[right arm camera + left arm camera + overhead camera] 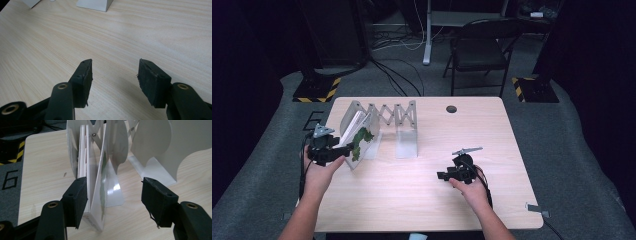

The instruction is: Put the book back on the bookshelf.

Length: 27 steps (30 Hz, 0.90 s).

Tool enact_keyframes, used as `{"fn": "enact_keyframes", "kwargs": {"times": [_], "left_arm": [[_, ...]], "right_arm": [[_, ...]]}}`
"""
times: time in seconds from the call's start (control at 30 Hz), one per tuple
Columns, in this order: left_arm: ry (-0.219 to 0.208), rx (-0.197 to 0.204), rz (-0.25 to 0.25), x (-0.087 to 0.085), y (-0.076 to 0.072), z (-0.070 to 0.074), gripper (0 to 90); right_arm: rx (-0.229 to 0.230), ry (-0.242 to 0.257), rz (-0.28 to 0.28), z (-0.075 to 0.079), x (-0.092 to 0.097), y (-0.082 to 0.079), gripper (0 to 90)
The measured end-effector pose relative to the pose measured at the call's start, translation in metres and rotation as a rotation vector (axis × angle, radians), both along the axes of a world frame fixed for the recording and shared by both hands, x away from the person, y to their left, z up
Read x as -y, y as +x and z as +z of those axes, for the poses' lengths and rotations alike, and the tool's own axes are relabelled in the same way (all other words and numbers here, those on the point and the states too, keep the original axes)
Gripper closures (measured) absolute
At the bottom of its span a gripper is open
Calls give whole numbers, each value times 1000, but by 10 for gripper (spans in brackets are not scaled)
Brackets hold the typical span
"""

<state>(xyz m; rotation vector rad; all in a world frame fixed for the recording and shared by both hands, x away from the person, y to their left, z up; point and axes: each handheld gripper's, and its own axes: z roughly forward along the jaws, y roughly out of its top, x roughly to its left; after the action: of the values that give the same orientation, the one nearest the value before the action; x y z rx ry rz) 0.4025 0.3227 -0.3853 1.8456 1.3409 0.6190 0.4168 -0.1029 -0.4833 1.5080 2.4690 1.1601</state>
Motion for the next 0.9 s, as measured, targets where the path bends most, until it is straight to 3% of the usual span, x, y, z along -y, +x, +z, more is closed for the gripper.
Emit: {"fn": "enact_keyframes", "kwargs": {"times": [0.37, 0.53, 0.9], "left_arm": [[6, 9, -18, 7, -14, 11, 379], [2, 14, -19, 8, -17, 8, 379], [-2, -5, -79, 20, -32, 3, 381]], "right_arm": [[-6, -2, 1, 1, 0, -1, 452], [8, -2, 7, 1, 1, 0, 452], [-3, 4, -2, 2, 0, -1, 452]]}}
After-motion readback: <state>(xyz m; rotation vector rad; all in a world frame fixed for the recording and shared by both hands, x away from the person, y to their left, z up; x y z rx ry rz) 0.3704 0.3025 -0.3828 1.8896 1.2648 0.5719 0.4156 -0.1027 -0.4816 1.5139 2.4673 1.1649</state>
